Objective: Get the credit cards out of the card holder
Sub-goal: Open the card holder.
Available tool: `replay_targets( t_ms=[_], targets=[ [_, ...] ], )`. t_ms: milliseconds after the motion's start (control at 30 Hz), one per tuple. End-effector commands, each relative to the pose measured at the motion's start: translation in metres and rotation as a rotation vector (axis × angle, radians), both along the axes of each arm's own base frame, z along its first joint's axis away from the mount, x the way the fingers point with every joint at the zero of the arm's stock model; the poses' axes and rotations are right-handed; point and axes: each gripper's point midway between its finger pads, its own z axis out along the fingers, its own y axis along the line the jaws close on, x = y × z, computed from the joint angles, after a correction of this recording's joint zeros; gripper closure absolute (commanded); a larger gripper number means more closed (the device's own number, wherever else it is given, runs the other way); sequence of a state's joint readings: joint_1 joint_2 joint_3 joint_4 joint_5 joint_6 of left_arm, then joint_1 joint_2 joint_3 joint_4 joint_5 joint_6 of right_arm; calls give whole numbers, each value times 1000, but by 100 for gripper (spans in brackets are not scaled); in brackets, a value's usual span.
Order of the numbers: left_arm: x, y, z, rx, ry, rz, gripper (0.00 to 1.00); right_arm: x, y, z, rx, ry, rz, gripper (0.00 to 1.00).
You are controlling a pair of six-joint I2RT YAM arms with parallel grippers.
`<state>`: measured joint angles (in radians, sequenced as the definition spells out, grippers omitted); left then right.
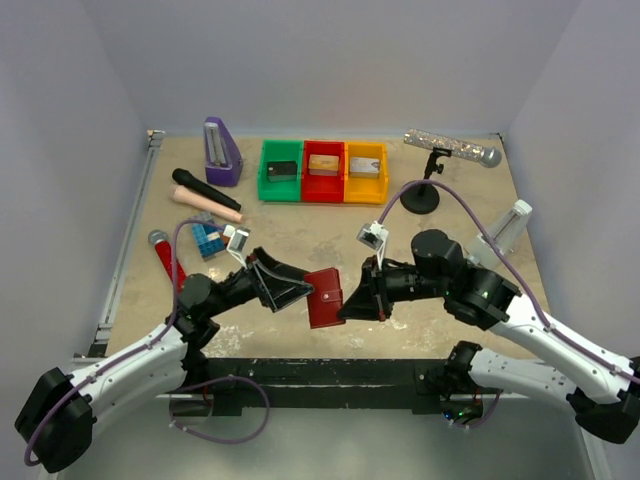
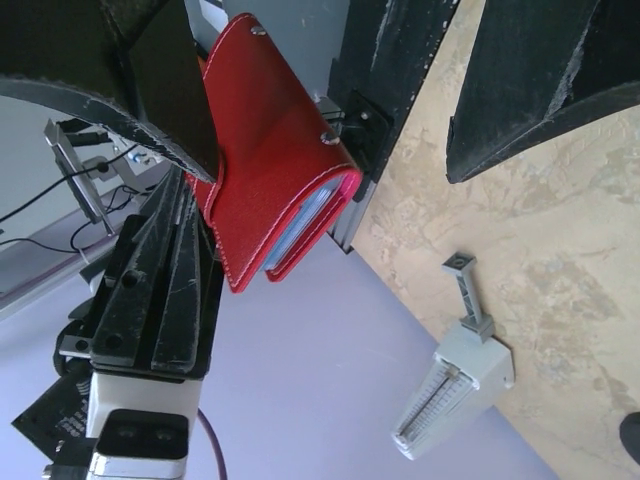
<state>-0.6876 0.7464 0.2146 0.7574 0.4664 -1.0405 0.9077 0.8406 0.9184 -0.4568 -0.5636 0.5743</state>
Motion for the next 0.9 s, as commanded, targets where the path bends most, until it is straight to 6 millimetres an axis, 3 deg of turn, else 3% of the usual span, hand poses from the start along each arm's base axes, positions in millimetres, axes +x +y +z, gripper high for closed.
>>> replay_targets(
  t_ms=[0, 233, 667, 867],
  targets=[
    [-13, 3, 29, -87, -94, -49, 0, 0, 8, 28, 66, -67, 18, 100],
    [-32, 2, 43, -155, -126, -152, 5, 2, 16, 24, 73, -58, 21, 100],
    [-38, 4, 45, -176, -140, -176, 48, 8, 17, 16, 51, -60, -8, 100],
    [-39, 5, 46, -172, -152, -165, 60, 10, 18, 13, 39, -56, -8, 100]
  ],
)
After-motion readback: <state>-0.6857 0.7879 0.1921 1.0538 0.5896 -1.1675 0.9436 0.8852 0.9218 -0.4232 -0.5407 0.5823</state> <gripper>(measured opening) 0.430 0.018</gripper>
